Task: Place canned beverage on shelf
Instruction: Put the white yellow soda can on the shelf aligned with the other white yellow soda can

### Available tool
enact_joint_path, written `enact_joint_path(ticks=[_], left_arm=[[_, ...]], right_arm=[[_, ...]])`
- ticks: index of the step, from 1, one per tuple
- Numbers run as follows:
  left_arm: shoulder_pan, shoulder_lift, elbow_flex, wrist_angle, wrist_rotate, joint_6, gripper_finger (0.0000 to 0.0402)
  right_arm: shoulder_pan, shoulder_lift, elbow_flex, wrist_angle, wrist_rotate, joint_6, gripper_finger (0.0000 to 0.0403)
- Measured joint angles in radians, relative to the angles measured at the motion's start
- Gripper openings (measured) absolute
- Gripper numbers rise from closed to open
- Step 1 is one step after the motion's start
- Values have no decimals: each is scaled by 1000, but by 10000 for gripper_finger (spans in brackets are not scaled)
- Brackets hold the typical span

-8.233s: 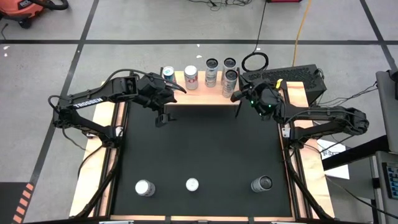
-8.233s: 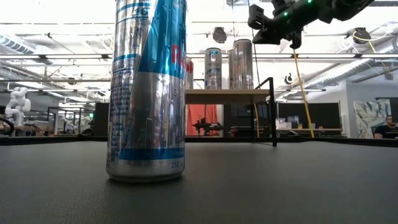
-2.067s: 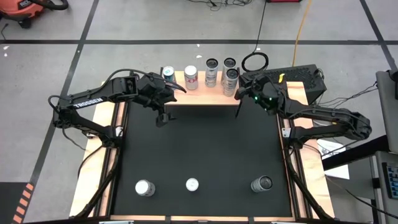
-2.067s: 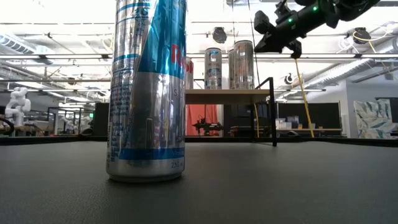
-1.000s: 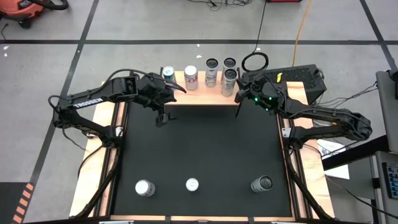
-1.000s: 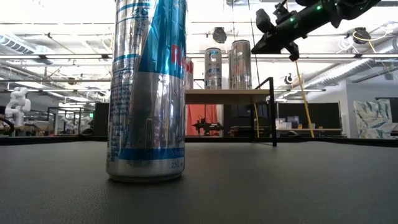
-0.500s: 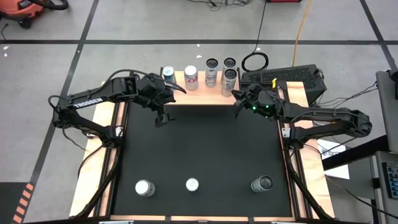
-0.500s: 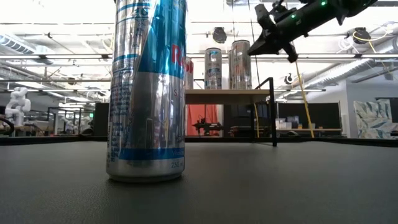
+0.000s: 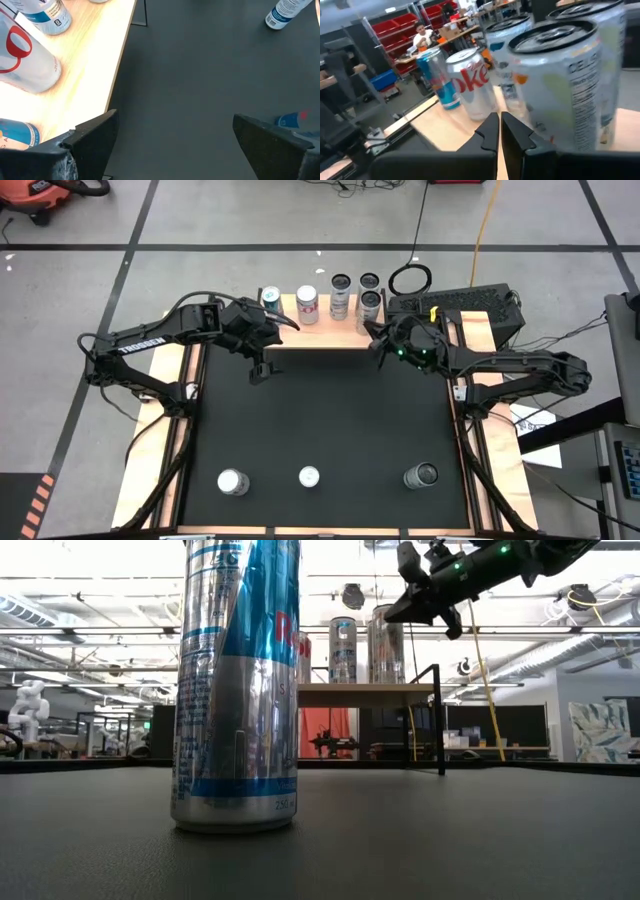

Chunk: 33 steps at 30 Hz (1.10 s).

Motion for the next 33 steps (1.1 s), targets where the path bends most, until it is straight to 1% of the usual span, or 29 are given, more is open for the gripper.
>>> enact_joint_path(ticks=[5, 19, 23, 30, 33], left_arm=[[0, 0, 0, 0, 0, 0, 393], [0, 0, 0, 0, 0, 0, 393], [0, 0, 0, 0, 0, 0, 393], [0, 0, 0, 0, 0, 0, 393], [0, 0, 0, 0, 0, 0, 393]], right_arm=[[0, 0, 0, -1, 70, -1, 0], [0, -9, 0, -6, 77, -5, 0], [0, -11, 0, -24, 123, -7, 0], [0, -20, 0, -45, 128, -6, 0], [1, -35, 0, -74, 180, 10, 0]])
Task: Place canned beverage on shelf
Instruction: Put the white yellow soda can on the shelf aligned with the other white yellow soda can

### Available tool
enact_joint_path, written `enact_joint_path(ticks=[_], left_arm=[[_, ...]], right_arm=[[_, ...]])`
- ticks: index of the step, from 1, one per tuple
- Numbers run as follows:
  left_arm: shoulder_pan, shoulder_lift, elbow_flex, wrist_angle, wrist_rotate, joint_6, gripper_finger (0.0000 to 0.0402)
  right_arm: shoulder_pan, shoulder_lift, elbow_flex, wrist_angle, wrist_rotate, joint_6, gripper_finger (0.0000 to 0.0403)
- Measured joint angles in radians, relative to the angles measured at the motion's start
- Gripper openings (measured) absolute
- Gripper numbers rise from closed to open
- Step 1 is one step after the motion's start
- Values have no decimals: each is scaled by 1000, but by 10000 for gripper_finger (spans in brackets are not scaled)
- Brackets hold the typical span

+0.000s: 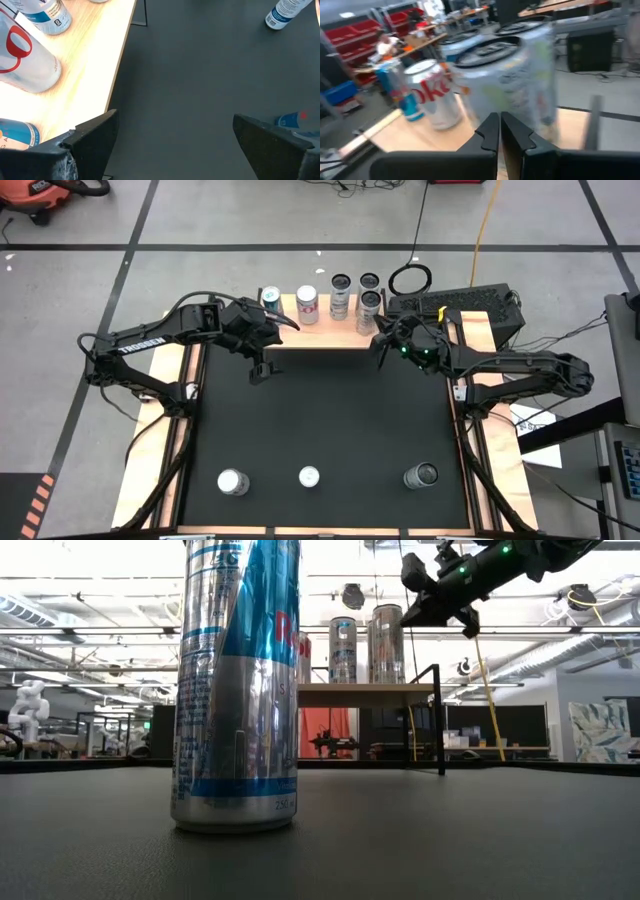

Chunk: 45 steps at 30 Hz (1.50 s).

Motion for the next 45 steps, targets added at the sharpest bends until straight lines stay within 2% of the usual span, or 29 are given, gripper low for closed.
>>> enact_joint_path(ticks=[3, 6, 12, 23, 42, 45], left_arm=[[0, 0, 0, -1, 0, 0, 393], [0, 0, 0, -1, 0, 0, 393], [0, 0, 0, 0, 0, 0, 393], [0, 0, 0, 0, 0, 0, 393], [0, 0, 0, 0, 0, 0, 393], [0, 0, 0, 0, 0, 0, 393]], right_arm=[[1, -24, 0, -43, 44, 14, 0], [2, -47, 0, -62, 44, 17, 0], [34, -52, 0, -43, -87, 19, 0], [20, 8, 0, 34, -89, 16, 0], [-27, 8, 0, 41, -78, 20, 0], [-27, 8, 0, 38, -51, 14, 0]])
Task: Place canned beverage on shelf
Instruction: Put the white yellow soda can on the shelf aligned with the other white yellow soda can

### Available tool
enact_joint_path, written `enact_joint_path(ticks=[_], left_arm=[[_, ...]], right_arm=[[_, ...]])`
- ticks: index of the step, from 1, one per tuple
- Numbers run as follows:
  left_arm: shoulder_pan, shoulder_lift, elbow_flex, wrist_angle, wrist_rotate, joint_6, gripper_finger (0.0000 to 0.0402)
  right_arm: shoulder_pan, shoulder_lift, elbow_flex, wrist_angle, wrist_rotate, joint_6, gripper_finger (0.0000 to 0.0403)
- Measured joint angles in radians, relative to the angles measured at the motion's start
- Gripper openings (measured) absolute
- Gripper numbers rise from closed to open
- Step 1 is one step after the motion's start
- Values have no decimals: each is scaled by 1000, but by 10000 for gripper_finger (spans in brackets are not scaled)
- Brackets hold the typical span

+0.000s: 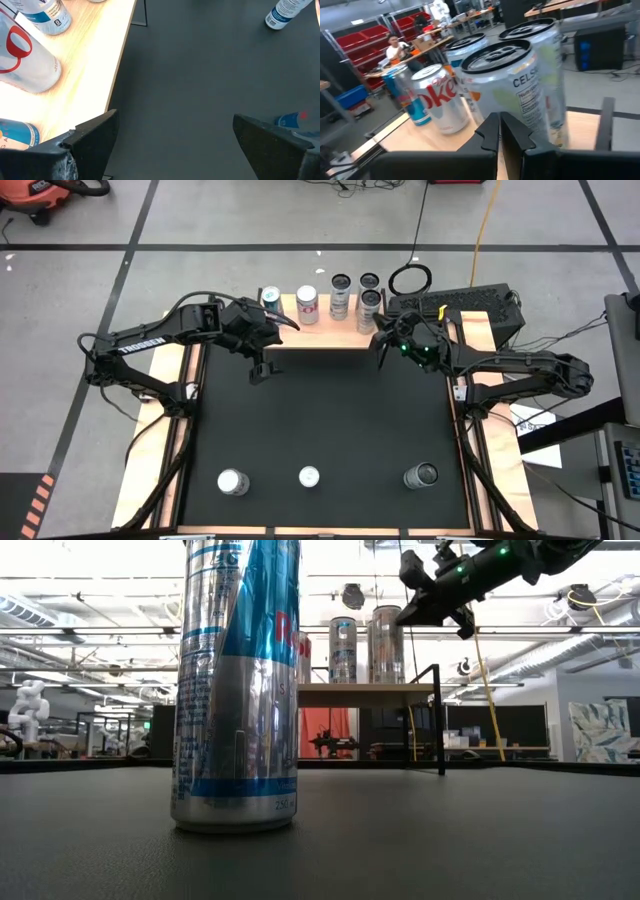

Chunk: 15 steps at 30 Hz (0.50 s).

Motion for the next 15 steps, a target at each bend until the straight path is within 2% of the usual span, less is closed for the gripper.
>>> enact_joint_path(ticks=[7, 15], left_arm=[[0, 0, 0, 0, 0, 0, 393], [0, 0, 0, 0, 0, 0, 393]], right_arm=[[-6, -1, 0, -9, 46, -17, 0], [-26, -25, 0, -17, 48, -22, 0]])
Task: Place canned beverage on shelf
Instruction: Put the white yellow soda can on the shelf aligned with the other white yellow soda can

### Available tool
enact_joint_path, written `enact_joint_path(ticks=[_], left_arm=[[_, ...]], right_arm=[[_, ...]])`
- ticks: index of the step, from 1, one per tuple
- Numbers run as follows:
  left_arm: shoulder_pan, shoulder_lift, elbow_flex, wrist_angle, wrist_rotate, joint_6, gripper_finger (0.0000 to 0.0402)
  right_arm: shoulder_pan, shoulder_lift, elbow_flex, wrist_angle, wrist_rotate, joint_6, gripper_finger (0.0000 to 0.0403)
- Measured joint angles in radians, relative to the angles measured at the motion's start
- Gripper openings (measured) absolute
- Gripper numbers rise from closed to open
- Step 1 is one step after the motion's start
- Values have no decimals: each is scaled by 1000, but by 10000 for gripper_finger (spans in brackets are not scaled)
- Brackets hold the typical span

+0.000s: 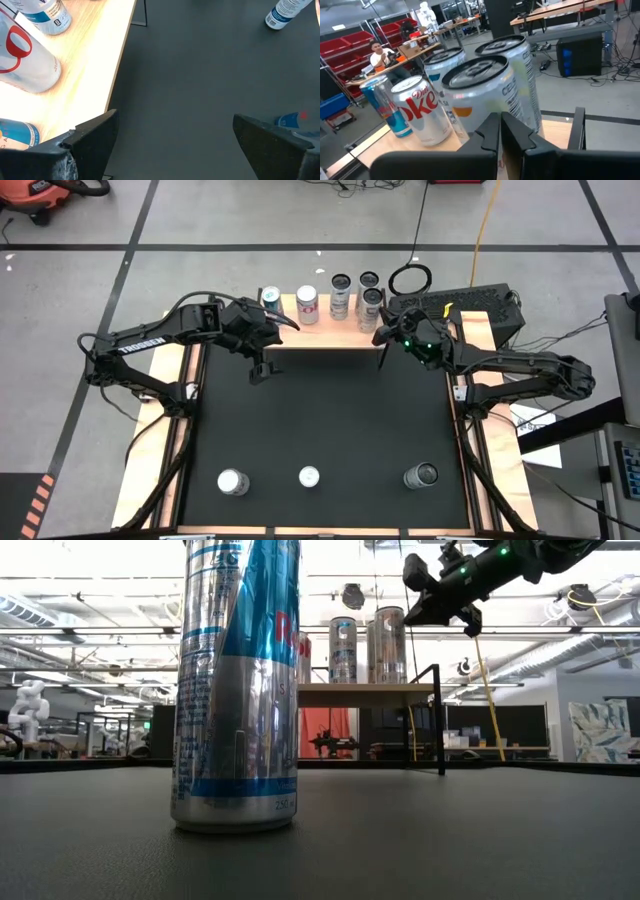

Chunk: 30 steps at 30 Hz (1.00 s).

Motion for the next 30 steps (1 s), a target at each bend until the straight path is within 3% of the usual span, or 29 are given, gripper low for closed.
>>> enact_joint_path(ticks=[13, 26, 30], left_arm=[[0, 0, 0, 0, 0, 0, 393], [0, 0, 0, 0, 0, 0, 393], [0, 0, 0, 0, 0, 0, 393]], right_arm=[[-47, -43, 0, -20, 18, -43, 0], [-202, 0, 0, 1, -261, 20, 0], [-208, 12, 0, 0, -269, 27, 0]])
